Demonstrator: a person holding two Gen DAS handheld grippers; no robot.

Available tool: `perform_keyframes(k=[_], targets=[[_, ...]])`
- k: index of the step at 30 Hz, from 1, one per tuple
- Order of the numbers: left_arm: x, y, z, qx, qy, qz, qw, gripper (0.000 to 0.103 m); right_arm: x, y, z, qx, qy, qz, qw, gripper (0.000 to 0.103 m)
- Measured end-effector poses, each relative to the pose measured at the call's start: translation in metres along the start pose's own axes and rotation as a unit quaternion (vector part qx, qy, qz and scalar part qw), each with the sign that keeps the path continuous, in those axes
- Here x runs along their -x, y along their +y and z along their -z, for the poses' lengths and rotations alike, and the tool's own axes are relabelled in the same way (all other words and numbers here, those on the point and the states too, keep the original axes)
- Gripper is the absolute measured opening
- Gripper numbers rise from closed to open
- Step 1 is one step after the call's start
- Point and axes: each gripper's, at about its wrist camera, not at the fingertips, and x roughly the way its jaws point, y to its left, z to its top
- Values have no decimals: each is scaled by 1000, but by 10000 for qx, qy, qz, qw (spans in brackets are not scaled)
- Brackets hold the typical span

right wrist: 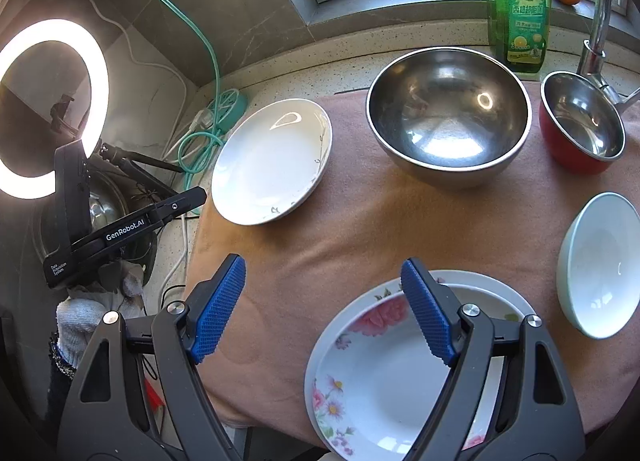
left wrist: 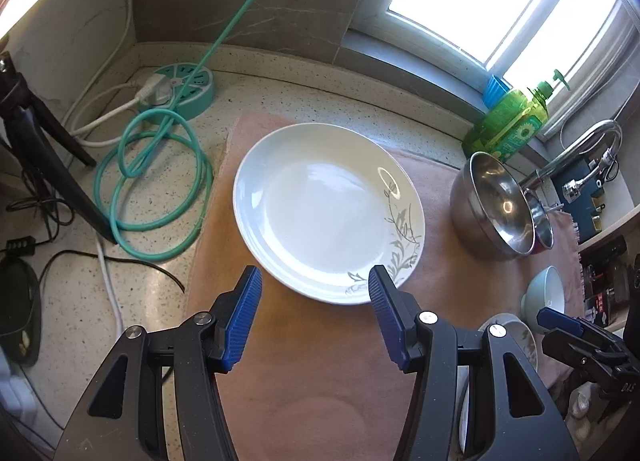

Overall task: Organize plates and bowls
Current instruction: 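Move both grippers to the white leaf-print plate and close on its rim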

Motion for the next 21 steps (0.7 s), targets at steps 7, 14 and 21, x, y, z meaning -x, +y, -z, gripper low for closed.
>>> perform_keyframes(k=[7, 14, 21], targets=[[-26, 17, -27, -128, 60, -65, 9999, 52, -31, 6, -22, -207, 89, 2, 9997, 74], [-51, 28, -54, -294, 180, 2, 9994, 44, -60, 12, -38, -171, 247, 121, 9995, 56], [-69, 41, -72, -246, 267, 34, 9993, 29, -85, 9, -50, -383, 443, 86, 9982, 40]])
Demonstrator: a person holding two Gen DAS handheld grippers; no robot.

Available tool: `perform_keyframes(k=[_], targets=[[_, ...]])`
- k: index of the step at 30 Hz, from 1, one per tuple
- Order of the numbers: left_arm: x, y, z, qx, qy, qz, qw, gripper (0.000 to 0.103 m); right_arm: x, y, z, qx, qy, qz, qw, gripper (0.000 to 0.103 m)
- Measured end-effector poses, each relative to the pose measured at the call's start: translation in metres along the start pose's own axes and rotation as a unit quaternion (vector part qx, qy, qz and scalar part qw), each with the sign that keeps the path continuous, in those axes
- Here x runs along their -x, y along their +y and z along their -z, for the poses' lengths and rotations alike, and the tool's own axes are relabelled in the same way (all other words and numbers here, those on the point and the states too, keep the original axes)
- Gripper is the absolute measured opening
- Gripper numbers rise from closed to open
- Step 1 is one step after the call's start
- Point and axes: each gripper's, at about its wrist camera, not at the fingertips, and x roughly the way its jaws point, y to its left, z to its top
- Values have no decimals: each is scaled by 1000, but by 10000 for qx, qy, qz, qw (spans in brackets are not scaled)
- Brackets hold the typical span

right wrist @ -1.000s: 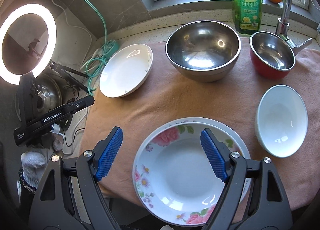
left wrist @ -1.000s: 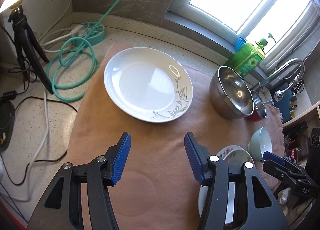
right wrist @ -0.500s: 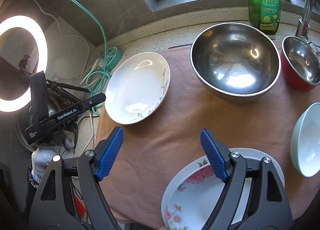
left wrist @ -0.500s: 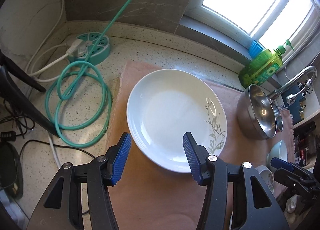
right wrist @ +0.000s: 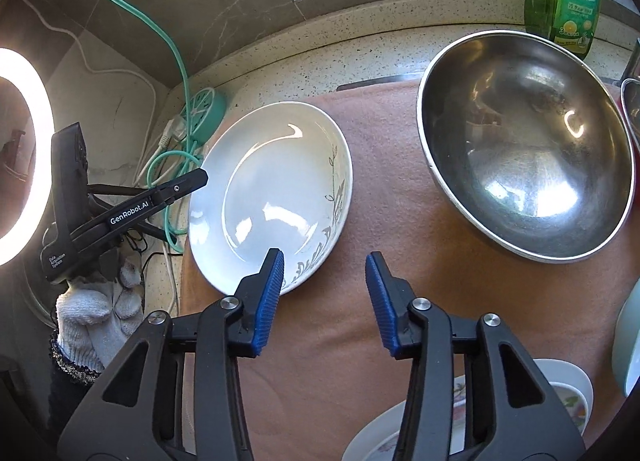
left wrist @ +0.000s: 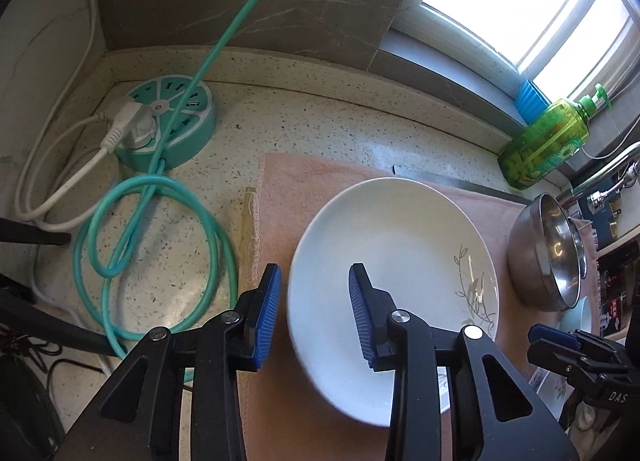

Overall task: Organize plates and bowls
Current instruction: 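Move both grippers to the white leaf-print plate and close on its rim, then lift the white leaf-print plate with both grippers toward the plate stack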

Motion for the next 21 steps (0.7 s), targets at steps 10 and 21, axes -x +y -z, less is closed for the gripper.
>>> perform_keyframes(k=[10, 21], targets=[[-14, 8, -6, 97, 141, 145, 9997, 18, -21, -8, -14, -201, 157, -4, 9997, 22], [-21, 13, -7, 239, 232, 245, 9991, 11, -35, -7, -18, -212, 228, 108, 9995, 13]])
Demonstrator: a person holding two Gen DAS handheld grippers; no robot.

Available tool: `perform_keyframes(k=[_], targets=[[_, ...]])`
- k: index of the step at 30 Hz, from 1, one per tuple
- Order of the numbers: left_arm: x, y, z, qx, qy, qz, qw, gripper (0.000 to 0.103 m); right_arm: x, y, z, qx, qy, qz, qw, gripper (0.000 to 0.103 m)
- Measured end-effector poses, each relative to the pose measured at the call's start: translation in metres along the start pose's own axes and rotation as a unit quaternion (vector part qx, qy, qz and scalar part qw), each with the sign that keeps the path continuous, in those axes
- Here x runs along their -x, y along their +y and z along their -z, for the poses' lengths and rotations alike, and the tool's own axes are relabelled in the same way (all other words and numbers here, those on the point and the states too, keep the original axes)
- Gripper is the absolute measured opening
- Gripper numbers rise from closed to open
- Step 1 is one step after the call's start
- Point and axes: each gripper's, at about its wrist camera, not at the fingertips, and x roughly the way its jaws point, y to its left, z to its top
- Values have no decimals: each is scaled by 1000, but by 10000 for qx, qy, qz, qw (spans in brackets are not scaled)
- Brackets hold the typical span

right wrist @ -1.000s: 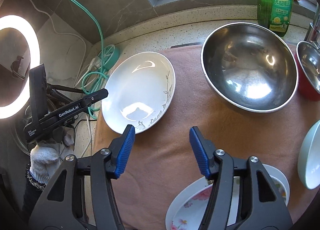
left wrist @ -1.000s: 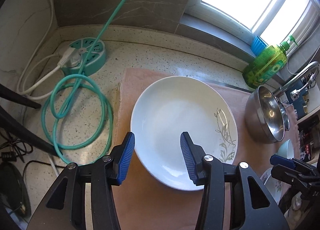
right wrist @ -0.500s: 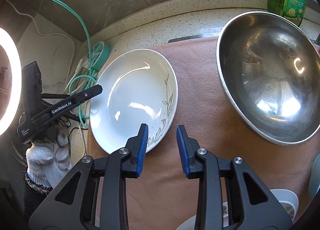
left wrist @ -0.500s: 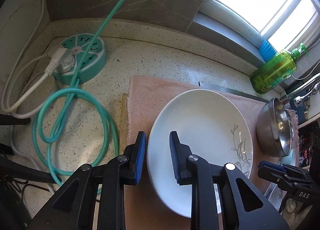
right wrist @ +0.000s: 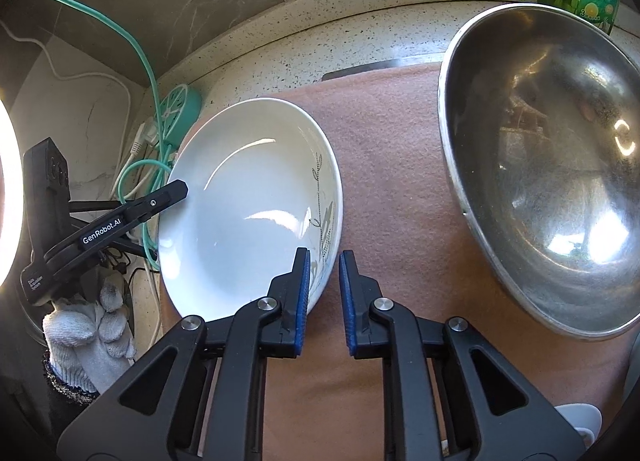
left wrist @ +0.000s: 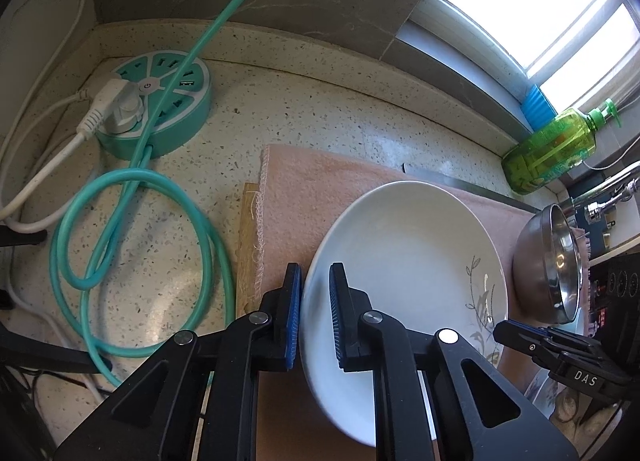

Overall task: Organize plates and bowls
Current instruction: 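Lift the white leaf-print plate with both grippers toward the plate stack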

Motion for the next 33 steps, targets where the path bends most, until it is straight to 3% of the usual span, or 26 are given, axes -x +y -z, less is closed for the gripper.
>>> perform_keyframes(k=[19, 33], targets=[[11, 6, 13, 154, -69, -28, 9999, 10, 4, 5, 9, 107, 51, -3, 9999, 12], [44, 5, 57, 405, -214, -34, 9989, 10, 25, 6, 40, 301, 97, -99, 9995, 12]])
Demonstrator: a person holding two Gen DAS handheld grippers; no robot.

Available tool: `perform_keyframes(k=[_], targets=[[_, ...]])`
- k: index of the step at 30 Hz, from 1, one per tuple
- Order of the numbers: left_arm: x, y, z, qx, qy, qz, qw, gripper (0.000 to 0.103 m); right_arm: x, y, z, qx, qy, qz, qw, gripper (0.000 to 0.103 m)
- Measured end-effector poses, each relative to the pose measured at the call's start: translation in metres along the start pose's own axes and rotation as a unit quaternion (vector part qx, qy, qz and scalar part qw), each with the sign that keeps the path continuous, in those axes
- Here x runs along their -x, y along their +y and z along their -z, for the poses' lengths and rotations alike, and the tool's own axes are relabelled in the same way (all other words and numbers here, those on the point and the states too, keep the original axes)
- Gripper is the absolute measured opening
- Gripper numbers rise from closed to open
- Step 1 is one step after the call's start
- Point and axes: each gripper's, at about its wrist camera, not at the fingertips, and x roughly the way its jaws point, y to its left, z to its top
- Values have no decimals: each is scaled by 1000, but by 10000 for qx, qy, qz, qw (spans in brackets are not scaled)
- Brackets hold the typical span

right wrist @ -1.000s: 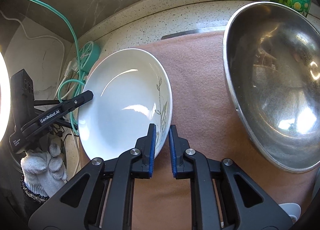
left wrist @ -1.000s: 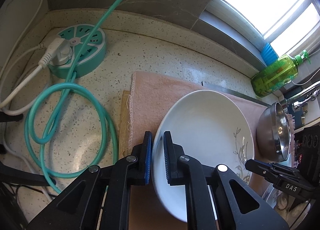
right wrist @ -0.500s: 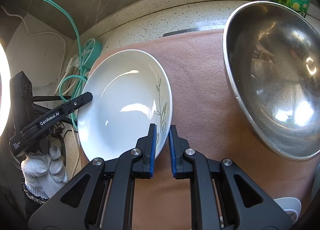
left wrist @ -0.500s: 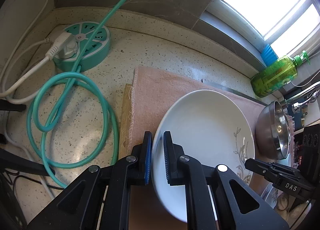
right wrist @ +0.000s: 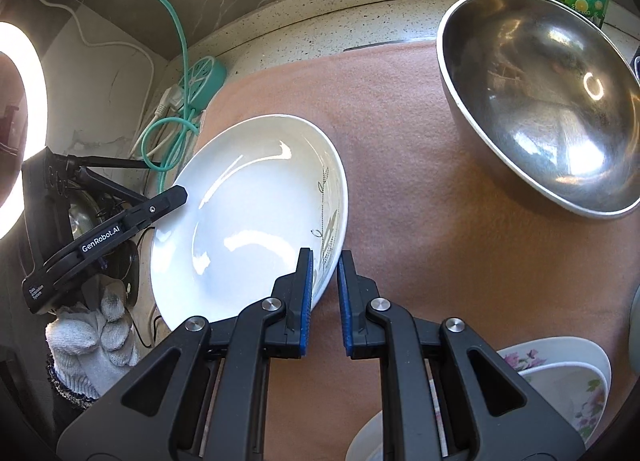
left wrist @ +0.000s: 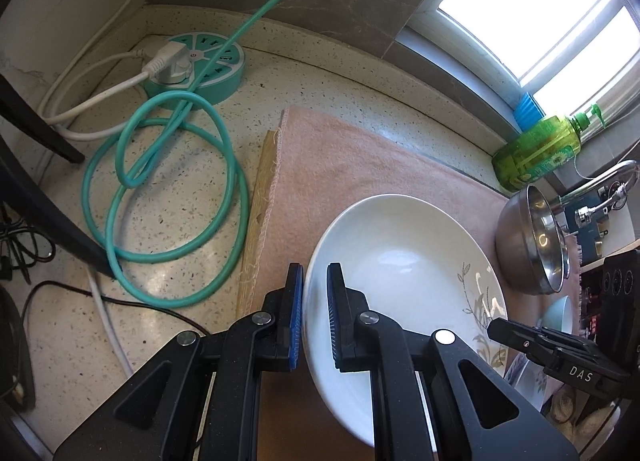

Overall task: Organize plates and bowls
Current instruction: 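Lift the white leaf-print plate with both grippers toward the plate stack, then lower the white leaf-print plate onto the pink-rose plate with both grippers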

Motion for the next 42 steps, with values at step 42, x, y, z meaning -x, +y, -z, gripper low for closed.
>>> perform_keyframes(k=[42], targets=[[62, -138, 112, 217, -641, 457, 9967, 10, 132, -94, 93, 452, -174, -143, 9987, 12]])
